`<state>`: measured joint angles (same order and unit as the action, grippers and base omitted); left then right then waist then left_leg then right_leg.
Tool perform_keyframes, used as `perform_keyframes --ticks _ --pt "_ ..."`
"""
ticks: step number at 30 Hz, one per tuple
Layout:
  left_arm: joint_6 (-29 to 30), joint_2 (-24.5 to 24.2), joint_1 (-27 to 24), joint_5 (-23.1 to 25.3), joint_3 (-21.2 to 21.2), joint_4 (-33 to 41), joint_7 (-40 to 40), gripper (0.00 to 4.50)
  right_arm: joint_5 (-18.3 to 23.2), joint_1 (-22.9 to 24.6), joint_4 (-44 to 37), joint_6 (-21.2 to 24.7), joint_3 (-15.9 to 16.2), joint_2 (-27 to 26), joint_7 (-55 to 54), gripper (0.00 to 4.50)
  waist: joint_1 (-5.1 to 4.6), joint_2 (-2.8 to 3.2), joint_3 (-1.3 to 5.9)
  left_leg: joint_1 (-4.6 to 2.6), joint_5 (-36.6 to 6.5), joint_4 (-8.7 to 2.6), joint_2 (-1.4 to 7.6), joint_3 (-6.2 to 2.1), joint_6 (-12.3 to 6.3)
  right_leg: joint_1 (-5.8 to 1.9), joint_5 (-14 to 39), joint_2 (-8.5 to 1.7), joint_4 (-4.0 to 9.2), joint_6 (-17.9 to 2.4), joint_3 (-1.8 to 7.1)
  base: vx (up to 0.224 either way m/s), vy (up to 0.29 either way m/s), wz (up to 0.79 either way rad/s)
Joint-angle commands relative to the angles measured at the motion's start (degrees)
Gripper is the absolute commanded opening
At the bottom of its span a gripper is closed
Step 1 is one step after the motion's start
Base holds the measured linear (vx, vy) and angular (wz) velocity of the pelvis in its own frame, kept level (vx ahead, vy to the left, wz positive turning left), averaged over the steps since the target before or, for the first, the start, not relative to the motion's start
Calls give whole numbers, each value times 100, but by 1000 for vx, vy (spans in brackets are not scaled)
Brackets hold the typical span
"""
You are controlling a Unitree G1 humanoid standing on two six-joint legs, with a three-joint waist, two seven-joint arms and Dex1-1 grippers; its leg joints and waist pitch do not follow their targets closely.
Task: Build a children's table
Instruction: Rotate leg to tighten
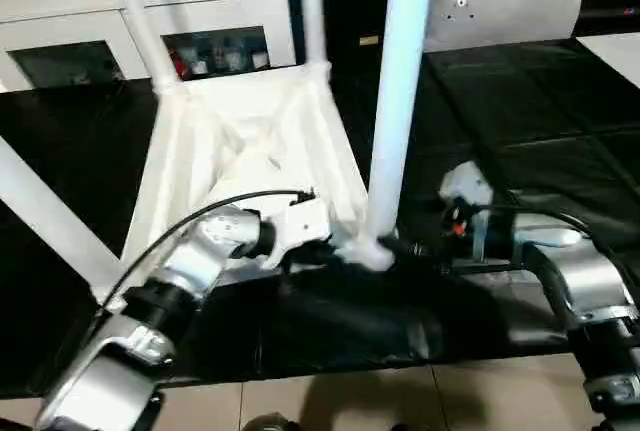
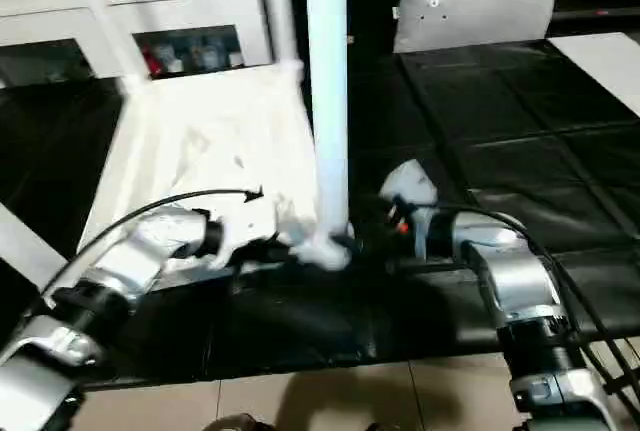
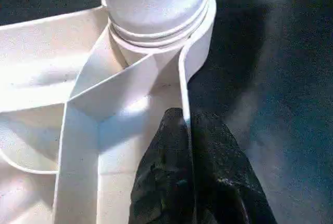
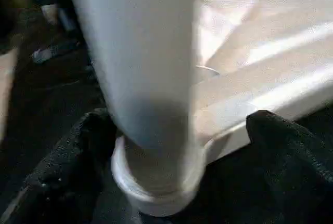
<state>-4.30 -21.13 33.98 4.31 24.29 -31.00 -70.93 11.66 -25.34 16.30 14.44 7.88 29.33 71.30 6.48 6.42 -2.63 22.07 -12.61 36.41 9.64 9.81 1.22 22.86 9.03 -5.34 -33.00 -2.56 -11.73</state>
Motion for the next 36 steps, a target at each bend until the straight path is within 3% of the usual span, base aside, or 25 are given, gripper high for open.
perform_keyframes --ticks 1,2,3,12,22,28,29,31,32,33,34,35,36 --pt "-287 -37 -15 29 291 231 -423 0 116 -114 -21 -17 99 -6 248 398 7 -113 462 -76 -607 -405 521 -219 -673 -327 1483 -567 366 -380 524 0 0 0" --pt "-340 -68 -26 11 314 242 -516 0 175 -151 40 39 117 -11 364 397 29 -109 460 -88 -622 -408 526 -215 -660 -318 1487 -571 378 -393 528 0 0 0" --pt "-387 -117 -42 18 352 259 -606 0 218 -200 127 85 162 -25 504 394 75 -154 463 -80 -596 -415 526 -215 -644 -334 1514 -581 363 -408 526 0 0 0" --pt "-487 -123 -29 126 355 176 -504 0 356 -213 196 377 397 5 1011 313 158 -174 471 -89 -530 -411 521 -204 -546 -329 1627 -576 377 -319 529 0 0 0" --pt "-526 -109 7 121 317 74 -462 0 410 -269 318 442 409 -155 1045 220 165 -170 467 -89 -603 -416 514 -206 -497 -330 1729 -577 403 -273 514 0 0 0" --pt "36 78 34 -36 129 161 -228 0 491 -145 99 582 392 -312 789 203 161 -179 459 -93 -633 -419 507 -199 -464 -329 1857 -578 424 -235 506 0 0 0" --pt "347 228 74 -93 4 200 29 0 433 -87 2 611 356 -442 445 203 148 -193 450 -95 -607 -431 531 -205 -436 -328 1860 -577 421 -244 514 0 0 0" --pt "641 407 153 -107 -116 170 363 0 318 -21 -90 604 317 -606 12 202 121 -196 426 -106 -710 -431 491 -200 -364 -324 2132 -588 481 -183 489 0 0 0" --pt "791 512 210 -119 -180 138 536 0 304 -5 -157 759 258 -748 -306 202 116 -173 427 -121 -759 -426 463 -195 -313 -327 2313 -588 512 -117 471 0 0 0" --pt "907 594 256 -129 -230 112 667 0 303 5 -212 909 205 -868 -567 200 91 -189 413 -105 -760 -436 459 -193 -303 -333 2350 -568 530 -75 470 0 0 0" --pt "1074 764 336 -126 -309 39 949 0 239 -39 -179 1184 64 -1152 -1197 199 43 -166 412 -92 -795 -447 454 -220 -262 -351 2385 -562 531 -34 441 0 0 0" --pt "1241 926 411 -110 -379 -34 1229 0 146 -87 -127 1390 -43 -1403 -1762 199 -74 -162 382 -98 -924 -454 448 -220 -188 -321 2492 -535 583 5 424 0 0 0" --pt "1457 1171 529 -59 -474 -159 1670 0 -86 -189 37 1540 -146 -1755 -2577 199 -170 -153 390 -105 -1048 -446 408 -236 -72 -346 2615 -542 606 53 375 0 0 0"
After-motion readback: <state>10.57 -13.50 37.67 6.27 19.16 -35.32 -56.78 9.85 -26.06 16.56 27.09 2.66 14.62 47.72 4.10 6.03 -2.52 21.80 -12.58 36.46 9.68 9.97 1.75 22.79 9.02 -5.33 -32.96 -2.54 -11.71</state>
